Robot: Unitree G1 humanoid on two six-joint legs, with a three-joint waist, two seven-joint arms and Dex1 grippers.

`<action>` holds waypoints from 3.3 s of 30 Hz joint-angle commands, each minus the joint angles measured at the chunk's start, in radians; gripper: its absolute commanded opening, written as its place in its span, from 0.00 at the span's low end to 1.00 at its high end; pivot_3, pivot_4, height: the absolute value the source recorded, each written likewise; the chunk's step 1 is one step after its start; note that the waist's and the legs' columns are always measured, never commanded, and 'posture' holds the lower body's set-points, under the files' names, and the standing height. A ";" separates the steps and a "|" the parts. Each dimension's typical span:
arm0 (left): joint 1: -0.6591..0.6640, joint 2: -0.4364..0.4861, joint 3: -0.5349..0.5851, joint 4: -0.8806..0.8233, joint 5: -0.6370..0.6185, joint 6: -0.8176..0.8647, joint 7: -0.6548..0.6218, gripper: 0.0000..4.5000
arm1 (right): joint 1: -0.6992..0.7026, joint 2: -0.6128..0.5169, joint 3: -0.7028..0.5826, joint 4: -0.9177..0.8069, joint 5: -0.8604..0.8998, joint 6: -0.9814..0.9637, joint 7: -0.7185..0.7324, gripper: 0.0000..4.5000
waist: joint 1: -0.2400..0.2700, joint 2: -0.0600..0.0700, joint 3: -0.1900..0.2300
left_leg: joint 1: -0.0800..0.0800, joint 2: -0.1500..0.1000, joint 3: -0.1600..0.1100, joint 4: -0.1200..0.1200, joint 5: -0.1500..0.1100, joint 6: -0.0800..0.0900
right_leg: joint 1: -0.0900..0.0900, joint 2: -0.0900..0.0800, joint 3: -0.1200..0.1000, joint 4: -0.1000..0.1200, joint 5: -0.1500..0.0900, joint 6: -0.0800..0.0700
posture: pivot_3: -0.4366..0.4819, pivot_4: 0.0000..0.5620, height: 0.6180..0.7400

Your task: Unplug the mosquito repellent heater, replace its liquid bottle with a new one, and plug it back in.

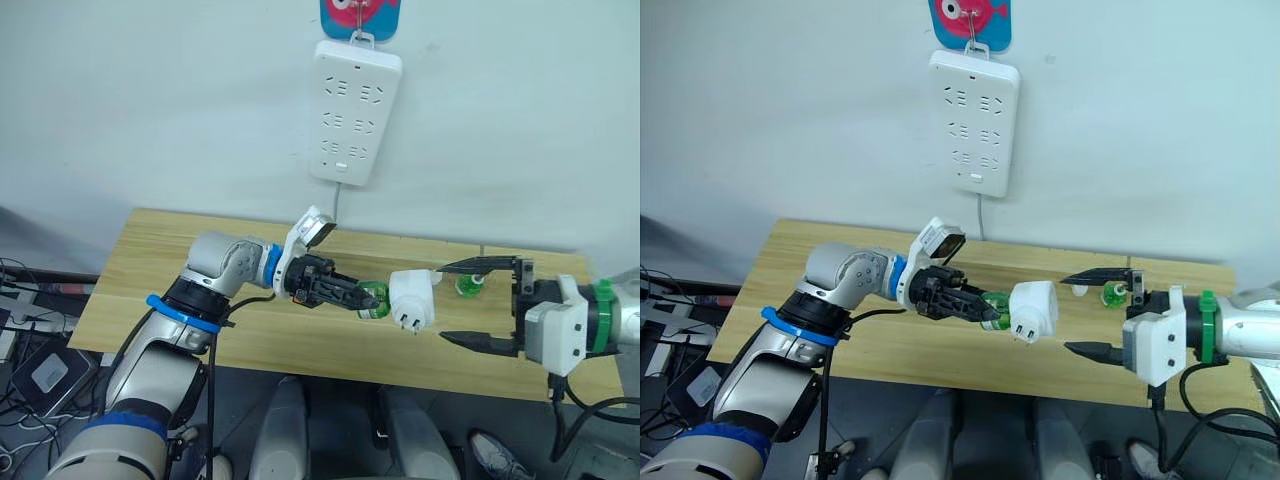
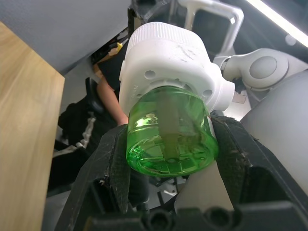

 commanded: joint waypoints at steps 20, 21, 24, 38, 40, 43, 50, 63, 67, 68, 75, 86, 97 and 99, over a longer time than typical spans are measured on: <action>0.029 -0.021 -0.018 -0.084 -0.019 0.023 -0.005 0.51 | -0.132 0.126 0.146 -0.042 -0.100 -0.132 -0.045 0.66 | -0.001 0.000 0.000 | 0.008 -0.001 0.000 0.000 0.003 -0.002 | 0.001 0.000 0.001 0.014 -0.001 0.000 | 0.61 0.53 1.00; 0.028 -0.022 -0.016 -0.080 -0.017 0.021 -0.003 0.51 | -0.134 0.127 0.146 -0.040 -0.098 -0.131 -0.045 0.66 | -0.001 0.000 0.000 | 0.009 -0.001 0.000 0.000 0.003 -0.002 | 0.001 0.000 0.001 0.014 -0.001 0.000 | 0.61 0.53 1.00; 0.029 -0.025 -0.004 -0.069 -0.013 0.010 0.004 0.51 | -0.138 0.127 0.143 -0.034 -0.097 -0.127 -0.050 0.66 | 0.000 0.000 0.000 | 0.009 -0.001 0.000 0.000 0.003 -0.002 | 0.001 0.000 0.001 0.014 -0.001 0.000 | 0.61 0.53 1.00; 0.103 0.045 0.139 -0.191 0.159 -0.456 0.089 1.00 | 0.097 0.152 0.019 -0.091 0.104 0.533 -0.264 0.66 | 0.004 0.000 -0.002 | 0.009 0.000 0.000 -0.001 0.005 -0.004 | 0.001 -0.004 0.001 0.015 0.002 -0.005 | 0.64 0.51 1.00; 0.162 -0.017 0.159 -0.230 0.257 -0.733 0.174 1.00 | 0.084 0.185 -0.016 -0.135 0.276 0.775 -0.366 0.66 | 0.007 0.000 -0.002 | 0.010 0.001 0.001 -0.002 0.006 -0.006 | 0.001 -0.008 0.001 0.015 0.002 -0.005 | 0.65 0.51 1.00; 0.237 -0.086 0.147 -0.240 0.431 -1.163 0.269 1.00 | 0.022 0.262 -0.085 -0.164 0.547 1.089 -0.587 0.66 | 0.010 -0.001 -0.002 | 0.009 0.001 0.001 -0.002 0.006 -0.002 | 0.001 -0.011 0.001 0.014 0.002 -0.006 | 0.66 0.52 1.00; 0.285 -0.157 0.095 -0.107 0.832 -1.818 0.577 1.00 | -0.095 0.326 -0.165 -0.107 1.105 1.400 -1.086 0.66 | 0.010 -0.002 -0.003 | 0.009 -0.006 0.004 -0.002 0.008 0.003 | 0.001 -0.013 0.003 0.013 0.002 -0.004 | 0.65 0.52 1.00; 0.191 -0.162 -0.035 0.035 1.130 -1.873 0.845 1.00 | -0.133 0.229 -0.059 -0.117 1.400 1.345 -1.358 0.66 | 0.007 -0.002 -0.003 | 0.003 -0.015 0.002 -0.003 0.009 0.009 | -0.001 -0.016 0.001 0.012 0.001 0.004 | 0.65 0.51 1.00; 0.188 -0.161 -0.054 0.021 1.151 -1.837 0.871 1.00 | -0.122 0.210 -0.041 -0.127 1.428 1.316 -1.383 0.66 | 0.007 -0.002 -0.003 | 0.003 -0.016 0.002 -0.003 0.010 0.010 | -0.001 -0.016 0.001 0.012 0.001 0.004 | 0.65 0.50 1.00; 0.191 -0.158 -0.063 0.019 1.157 -1.831 0.870 1.00 | -0.120 0.208 -0.038 -0.128 1.435 1.308 -1.389 0.66 | 0.007 -0.002 -0.003 | 0.003 -0.016 0.002 -0.003 0.010 0.010 | -0.001 -0.016 0.001 0.012 0.001 0.004 | 0.65 0.50 1.00; 0.199 -0.159 -0.081 -0.009 1.166 -1.784 0.891 0.74 | -0.123 0.196 -0.004 -0.145 1.466 1.265 -1.425 0.66 | 0.006 -0.002 -0.003 | 0.003 -0.016 0.001 -0.003 0.010 0.010 | -0.001 -0.016 0.000 0.012 0.001 0.004 | 0.65 0.50 1.00; 0.175 -0.142 -0.105 0.006 1.199 -1.781 0.932 0.50 | -0.150 0.181 0.042 -0.154 1.467 1.224 -1.442 0.66 | 0.007 -0.002 -0.003 | 0.003 -0.016 0.001 -0.003 0.010 0.011 | -0.001 -0.016 0.000 0.012 0.001 0.004 | 0.66 0.48 1.00; 0.190 -0.156 -0.082 0.052 1.143 -1.781 1.001 0.50 | -0.111 0.182 -0.021 -0.248 1.374 1.144 -1.369 0.99 | 0.007 -0.002 -0.007 | 0.002 -0.016 0.001 -0.003 0.011 0.011 | -0.001 -0.017 0.000 0.011 0.002 0.003 | 0.64 0.43 1.00; 0.207 -0.174 -0.064 0.066 1.093 -1.743 0.996 0.50 | -0.063 0.165 -0.048 -0.304 1.298 1.132 -1.316 0.99 | 0.008 -0.002 -0.011 | 0.002 -0.016 0.001 -0.003 0.011 0.011 | -0.001 -0.017 -0.001 0.011 0.002 0.003 | 0.63 0.42 1.00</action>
